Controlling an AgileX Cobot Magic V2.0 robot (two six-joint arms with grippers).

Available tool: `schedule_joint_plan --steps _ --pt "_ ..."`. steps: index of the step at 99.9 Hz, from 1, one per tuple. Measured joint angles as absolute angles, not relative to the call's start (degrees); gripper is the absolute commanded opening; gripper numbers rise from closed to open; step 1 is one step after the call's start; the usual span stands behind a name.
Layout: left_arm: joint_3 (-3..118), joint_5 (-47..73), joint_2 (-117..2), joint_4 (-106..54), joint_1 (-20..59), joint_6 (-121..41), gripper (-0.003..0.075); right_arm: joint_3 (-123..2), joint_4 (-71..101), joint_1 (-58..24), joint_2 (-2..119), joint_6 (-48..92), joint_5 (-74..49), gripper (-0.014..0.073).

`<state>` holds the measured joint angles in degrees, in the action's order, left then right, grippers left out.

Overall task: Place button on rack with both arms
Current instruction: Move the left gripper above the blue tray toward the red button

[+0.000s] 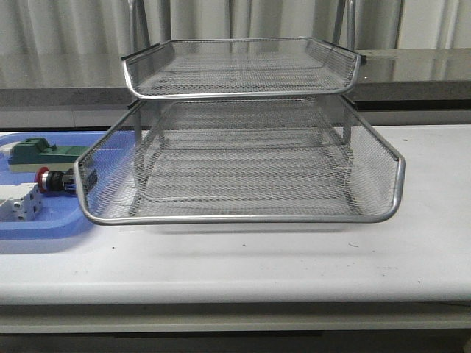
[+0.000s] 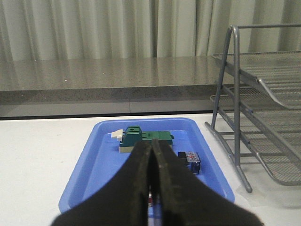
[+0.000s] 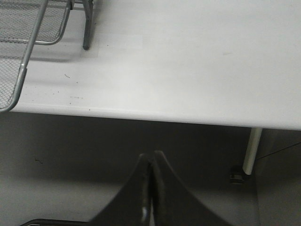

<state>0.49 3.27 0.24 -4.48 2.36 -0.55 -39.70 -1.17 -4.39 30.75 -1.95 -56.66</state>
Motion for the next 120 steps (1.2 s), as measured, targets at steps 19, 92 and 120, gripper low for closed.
schedule_joint_plan --steps 19,92,120 --pt "9.09 8.14 -3.24 -6.38 2.36 -0.55 -0.0020 -39.70 -1.07 -4.39 30.75 -1.95 -56.66 -0.0070" --pt "49.74 34.48 -55.15 -6.54 2.36 -0.55 -0.0020 -39.70 -1.07 -4.39 30.75 -1.95 -56.66 -0.0070" --pt "57.45 36.24 -70.25 -6.54 2.36 -0.97 -0.0009 -39.70 -1.07 -4.39 30.75 -1.95 -56.66 -0.0070"
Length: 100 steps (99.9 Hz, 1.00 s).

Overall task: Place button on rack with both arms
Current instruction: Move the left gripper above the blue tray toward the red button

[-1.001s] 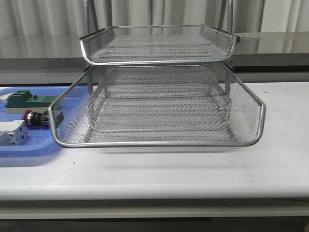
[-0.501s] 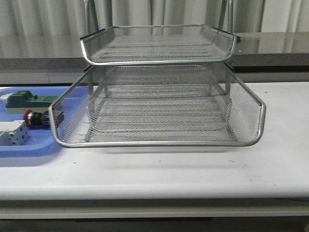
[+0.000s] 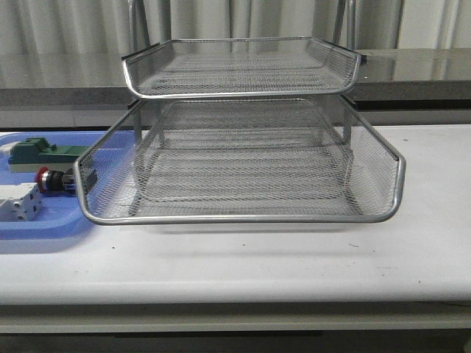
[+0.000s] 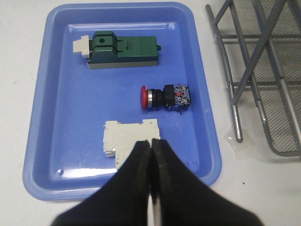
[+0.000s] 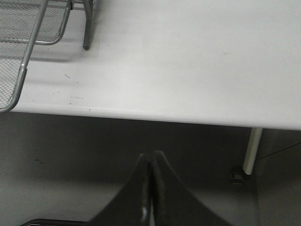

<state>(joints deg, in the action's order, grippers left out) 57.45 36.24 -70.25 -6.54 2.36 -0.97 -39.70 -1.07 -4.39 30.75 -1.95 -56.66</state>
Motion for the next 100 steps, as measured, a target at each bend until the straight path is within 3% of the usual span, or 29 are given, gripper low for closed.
schedule_joint_plan --steps 7,14,31,40,68,100 --pt "59.10 37.05 -72.67 -6.54 2.36 -3.09 0.0045 -39.70 -1.07 -4.39 30.75 -1.95 -56.66 -0.0070" --pt "60.61 38.27 -74.51 -6.54 2.36 -5.10 0.0154 -39.70 -1.07 -4.39 30.75 -1.95 -56.66 -0.0070" --pt "61.86 39.53 -76.22 -6.54 2.45 -8.40 0.0587 -39.70 -1.07 -4.39 30.75 -1.95 -56.66 -0.0070" --pt "62.09 39.89 -76.30 -6.28 2.45 -9.24 0.0713 -39.70 -1.07 -4.39 30.75 -1.95 -56.66 -0.0070" --pt "62.22 39.89 -76.59 -7.87 2.45 -9.49 0.0648 -39.70 -1.07 -4.39 30.66 -1.95 -56.66 -0.0070" --pt "69.86 43.53 -85.22 -8.03 2.45 -16.05 0.0647 -39.70 -1.07 -4.39 30.66 -1.95 -56.66 -0.0070"
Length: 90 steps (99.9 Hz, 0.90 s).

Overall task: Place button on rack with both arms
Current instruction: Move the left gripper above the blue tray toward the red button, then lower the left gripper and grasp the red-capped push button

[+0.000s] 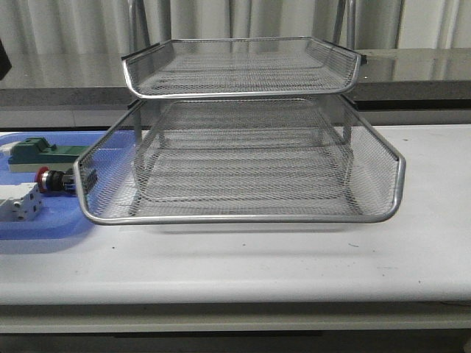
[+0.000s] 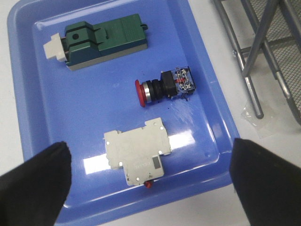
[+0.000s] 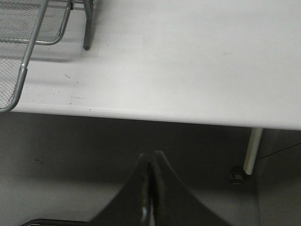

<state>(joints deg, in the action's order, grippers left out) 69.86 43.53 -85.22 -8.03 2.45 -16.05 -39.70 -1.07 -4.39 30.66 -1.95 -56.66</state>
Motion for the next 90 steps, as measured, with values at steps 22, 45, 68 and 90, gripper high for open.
schedule_joint_plan --steps 22,45,68,90 --pt "81.84 49.16 -96.58 -8.03 2.45 -27.72 0.0647 -39.70 -0.94 -4.39 30.66 -1.95 -56.66 -0.0070" --pt "93.82 54.18 -107.32 -8.03 2.45 -38.53 0.0647 -39.70 -0.94 -4.39 30.66 -1.95 -56.66 -0.0070" --pt "101.32 58.46 -115.76 -8.69 2.45 -48.17 0.0638 -39.70 -0.94 -4.39 30.66 -1.95 -56.66 -0.0070" --pt "101.97 59.29 -119.59 -10.16 3.20 -57.76 0.0638 -39.70 -0.94 -4.39 30.66 -1.95 -56.76 -0.0070"
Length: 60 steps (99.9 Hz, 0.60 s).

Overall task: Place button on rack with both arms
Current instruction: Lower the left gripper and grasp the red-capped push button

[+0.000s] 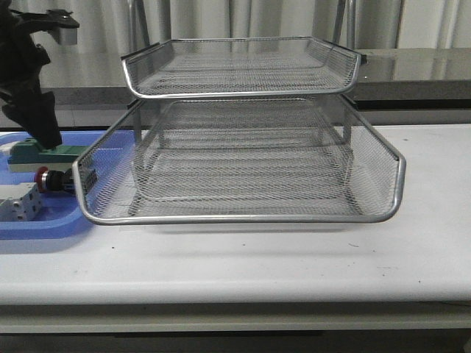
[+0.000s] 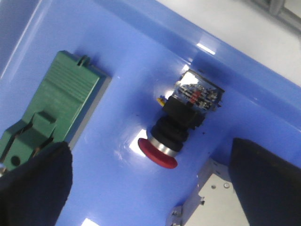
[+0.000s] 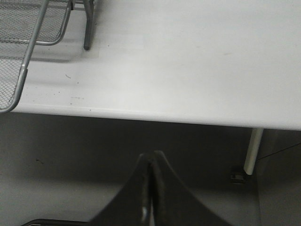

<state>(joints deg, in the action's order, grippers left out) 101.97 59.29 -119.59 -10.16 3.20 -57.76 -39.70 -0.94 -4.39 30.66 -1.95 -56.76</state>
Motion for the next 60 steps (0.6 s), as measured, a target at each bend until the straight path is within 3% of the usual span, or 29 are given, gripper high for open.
schedule_joint_plan --steps 60 --pt "102.14 55.31 -124.39 -9.97 7.06 -68.02 0.0638 -39.70 -0.94 -4.39 30.66 -1.95 -56.76 -0.0070"
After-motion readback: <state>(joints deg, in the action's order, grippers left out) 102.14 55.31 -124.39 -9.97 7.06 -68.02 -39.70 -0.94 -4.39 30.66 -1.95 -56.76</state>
